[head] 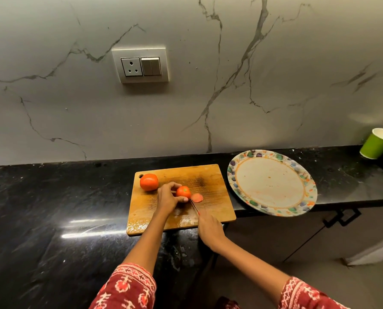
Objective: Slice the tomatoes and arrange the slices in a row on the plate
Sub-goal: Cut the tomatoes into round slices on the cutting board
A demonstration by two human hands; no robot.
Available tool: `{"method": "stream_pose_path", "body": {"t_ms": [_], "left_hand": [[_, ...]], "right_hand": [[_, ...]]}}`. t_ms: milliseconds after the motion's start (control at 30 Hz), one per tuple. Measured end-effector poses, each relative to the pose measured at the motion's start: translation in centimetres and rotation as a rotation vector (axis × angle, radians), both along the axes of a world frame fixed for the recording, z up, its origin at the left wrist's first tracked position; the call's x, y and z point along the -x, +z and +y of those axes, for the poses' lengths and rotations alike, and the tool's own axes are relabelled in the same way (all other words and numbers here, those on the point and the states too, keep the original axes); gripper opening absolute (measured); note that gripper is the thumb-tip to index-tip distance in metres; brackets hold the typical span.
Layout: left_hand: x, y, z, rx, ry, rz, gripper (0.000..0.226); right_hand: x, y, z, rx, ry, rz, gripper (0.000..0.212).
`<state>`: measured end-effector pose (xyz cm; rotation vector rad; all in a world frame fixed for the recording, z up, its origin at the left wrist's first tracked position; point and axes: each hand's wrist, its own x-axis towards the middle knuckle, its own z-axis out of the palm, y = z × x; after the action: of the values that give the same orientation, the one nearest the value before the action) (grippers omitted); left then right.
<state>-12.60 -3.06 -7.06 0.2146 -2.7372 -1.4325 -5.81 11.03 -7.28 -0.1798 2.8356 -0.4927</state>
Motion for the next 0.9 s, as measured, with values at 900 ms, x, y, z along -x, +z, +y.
{"method": "stream_pose_path", "body": {"t_ms": [900], "left_hand": [[-0.5,0.6,0.5,-0.035,-0.003,-0.010,0.045]], "right_hand": [[0.7,1.4,-1.5,0.274,-0.148,0.094,0.033]]}}
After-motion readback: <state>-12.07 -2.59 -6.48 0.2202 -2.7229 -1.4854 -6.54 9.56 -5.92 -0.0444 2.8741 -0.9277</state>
